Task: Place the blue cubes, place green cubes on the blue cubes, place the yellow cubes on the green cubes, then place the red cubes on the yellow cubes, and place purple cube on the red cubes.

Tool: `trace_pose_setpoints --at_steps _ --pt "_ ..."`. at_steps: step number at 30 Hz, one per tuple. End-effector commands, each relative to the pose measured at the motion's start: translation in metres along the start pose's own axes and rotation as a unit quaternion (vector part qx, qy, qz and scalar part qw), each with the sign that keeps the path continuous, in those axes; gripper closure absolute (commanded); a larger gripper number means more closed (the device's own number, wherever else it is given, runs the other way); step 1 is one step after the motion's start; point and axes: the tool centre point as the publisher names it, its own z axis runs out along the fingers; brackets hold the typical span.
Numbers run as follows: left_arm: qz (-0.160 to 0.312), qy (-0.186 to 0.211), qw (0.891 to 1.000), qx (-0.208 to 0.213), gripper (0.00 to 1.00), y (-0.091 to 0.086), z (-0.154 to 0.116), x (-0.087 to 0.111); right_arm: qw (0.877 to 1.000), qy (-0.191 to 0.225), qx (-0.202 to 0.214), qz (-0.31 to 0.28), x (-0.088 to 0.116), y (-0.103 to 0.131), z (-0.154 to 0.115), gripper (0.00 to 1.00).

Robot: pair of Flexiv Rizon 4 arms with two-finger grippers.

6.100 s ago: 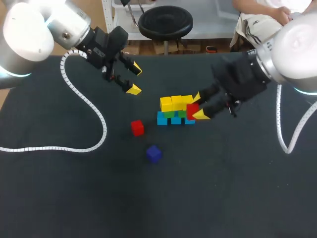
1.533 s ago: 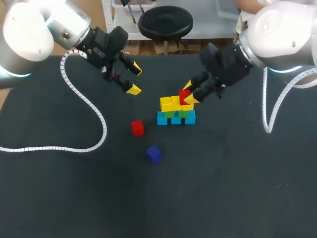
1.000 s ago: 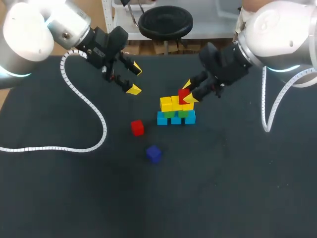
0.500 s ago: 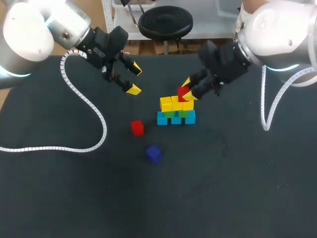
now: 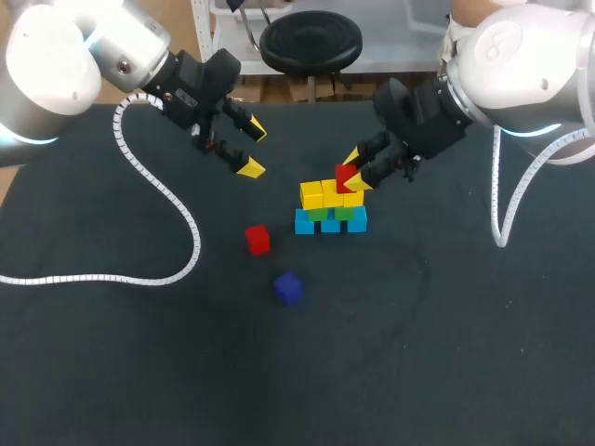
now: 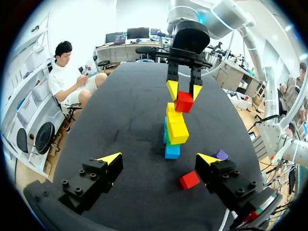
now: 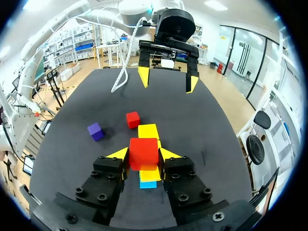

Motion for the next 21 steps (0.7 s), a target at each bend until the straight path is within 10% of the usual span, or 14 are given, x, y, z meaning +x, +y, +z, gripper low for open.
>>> trace_pose_setpoints --at_steps 1,16,18,20,21 --pt "0.000 0.002 1.000 0.002 0.00 0.0022 0.0000 -0.0006 1.000 0.002 -0.002 0.001 -0.0003 -0.0023 0.0024 1.00" --pt "0.000 0.002 1.000 0.002 0.00 0.0022 0.0000 -0.0006 1.000 0.006 -0.004 0.005 0.0014 -0.0028 0.0033 1.00" --pt "0.000 0.002 1.000 0.002 0.00 0.0022 0.0000 -0.0006 1.000 0.005 -0.005 0.005 0.0005 -0.0024 0.0030 0.61" --pt "0.000 0.002 1.000 0.002 0.00 0.0022 0.0000 -0.0006 1.000 0.005 -0.006 0.005 0.0000 -0.0022 0.0031 0.00" --pt "0.000 0.002 1.000 0.002 0.00 0.0022 0.0000 -0.0006 1.000 0.002 -0.008 0.004 -0.0003 -0.0023 0.0032 0.00"
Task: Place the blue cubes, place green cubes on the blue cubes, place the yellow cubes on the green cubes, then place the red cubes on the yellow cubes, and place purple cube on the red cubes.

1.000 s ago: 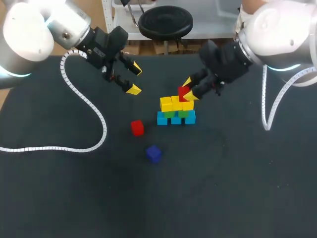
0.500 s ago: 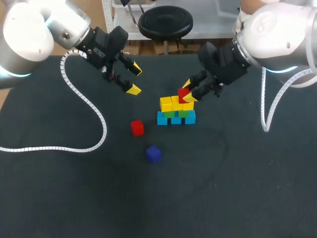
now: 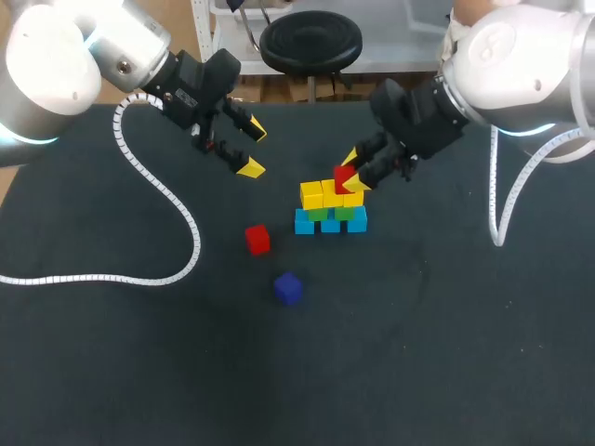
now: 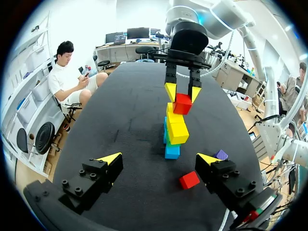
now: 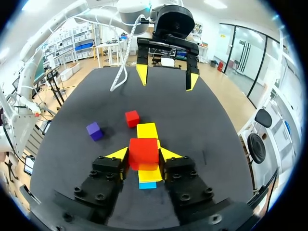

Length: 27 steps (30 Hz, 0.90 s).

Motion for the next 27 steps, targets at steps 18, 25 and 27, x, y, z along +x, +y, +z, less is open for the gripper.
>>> trace_pose_setpoints --at_steps 18,25,27 --pt "0.000 0.002 1.000 0.002 0.00 0.0022 0.0000 -0.0006 1.000 -0.004 -0.004 0.000 0.0013 -0.0031 0.0021 0.51" --pt "0.000 0.002 1.000 0.002 0.00 0.0022 0.0000 -0.0006 1.000 -0.003 -0.005 -0.001 0.0026 -0.0065 0.0044 0.62" --pt "0.000 0.002 1.000 0.002 0.00 0.0022 0.0000 -0.0006 1.000 -0.003 -0.005 -0.002 0.0026 -0.0067 0.0046 0.68"
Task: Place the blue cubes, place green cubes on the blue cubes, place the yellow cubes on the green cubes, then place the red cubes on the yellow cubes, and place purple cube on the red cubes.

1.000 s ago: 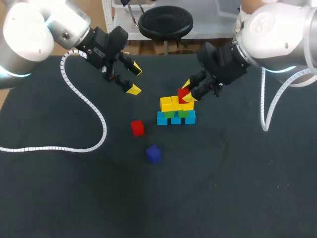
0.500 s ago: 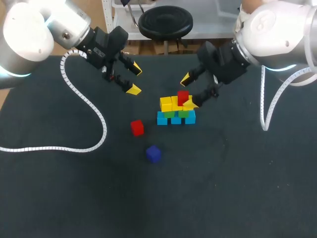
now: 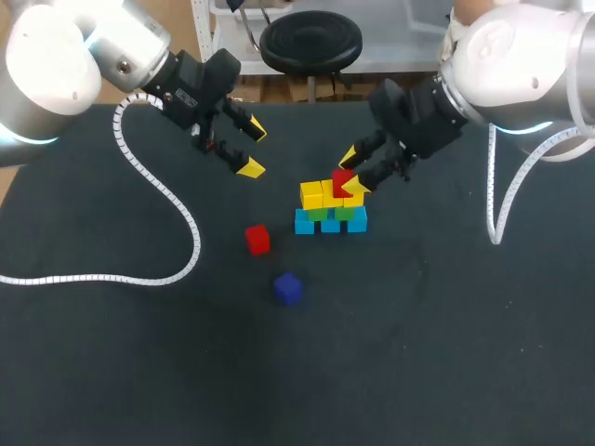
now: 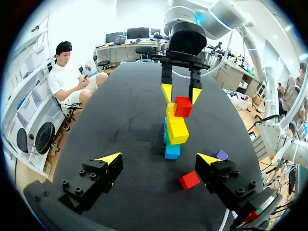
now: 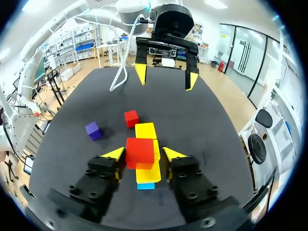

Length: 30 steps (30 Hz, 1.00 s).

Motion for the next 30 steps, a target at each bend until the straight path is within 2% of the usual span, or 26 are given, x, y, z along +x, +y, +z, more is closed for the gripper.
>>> trace_pose_setpoints --at_steps 1,4,7,30 --pt "0.000 0.002 1.000 0.002 0.00 0.0022 0.0000 -0.0006 1.000 -0.001 -0.002 -0.001 0.0002 -0.0029 0.0017 0.73" --pt "0.000 0.002 1.000 0.002 0.00 0.0022 0.0000 -0.0006 1.000 -0.001 -0.001 -0.001 0.0005 -0.0037 0.0016 0.92" --pt "0.000 0.002 1.000 0.002 0.00 0.0022 0.0000 -0.0006 1.000 -0.002 0.001 -0.001 0.0007 -0.0043 0.0015 1.00" --pt "0.000 0.002 1.000 0.002 0.00 0.0022 0.0000 -0.0006 1.000 -0.003 0.003 -0.001 0.0015 -0.0032 -0.0010 1.00"
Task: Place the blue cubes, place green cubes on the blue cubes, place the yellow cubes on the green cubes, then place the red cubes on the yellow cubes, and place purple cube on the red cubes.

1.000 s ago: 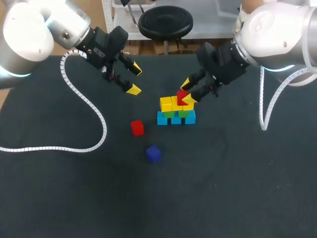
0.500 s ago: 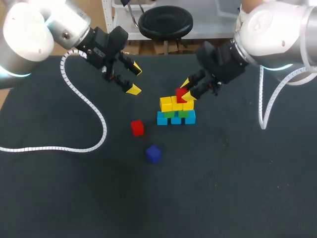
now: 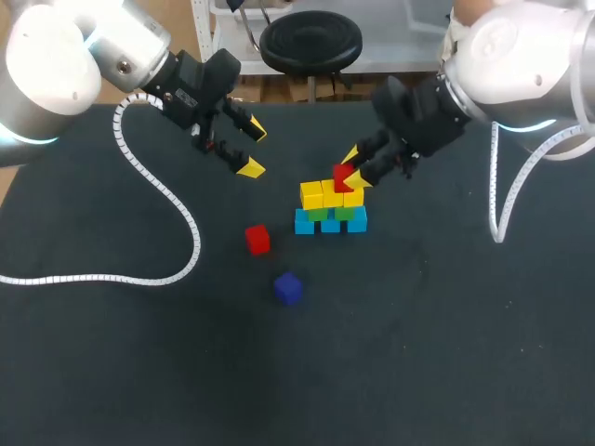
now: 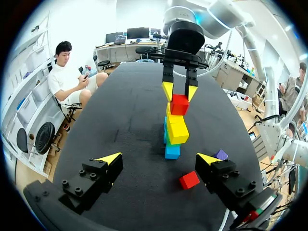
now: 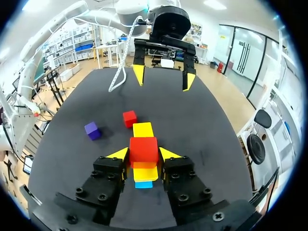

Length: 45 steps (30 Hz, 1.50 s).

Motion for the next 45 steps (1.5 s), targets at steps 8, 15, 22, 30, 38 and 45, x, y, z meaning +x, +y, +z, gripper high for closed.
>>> trace_pose_setpoints --at_steps 8,15,22,30,38,45 --pt "0.000 0.002 1.000 0.002 0.00 0.002 0.000 -0.001 1.000 0.001 -0.002 0.000 0.001 -0.002 0.003 1.00" --pt "0.000 0.002 1.000 0.002 0.00 0.002 0.000 -0.001 1.000 0.001 0.000 0.000 0.001 -0.003 0.002 1.00" --pt "0.000 0.002 1.000 0.002 0.00 0.002 0.000 -0.001 1.000 0.002 -0.003 -0.001 0.001 -0.003 0.003 1.00" --pt "0.000 0.002 1.000 0.002 0.00 0.002 0.000 -0.001 1.000 0.000 0.000 0.001 -0.001 -0.003 0.000 0.54" --pt "0.000 0.002 1.000 0.002 0.00 0.002 0.000 -0.001 1.000 -0.007 0.005 0.003 -0.003 -0.002 -0.005 0.00" --pt "0.000 0.002 1.000 0.002 0.00 0.002 0.000 -0.001 1.000 -0.022 0.009 0.006 -0.003 -0.001 -0.013 0.00"
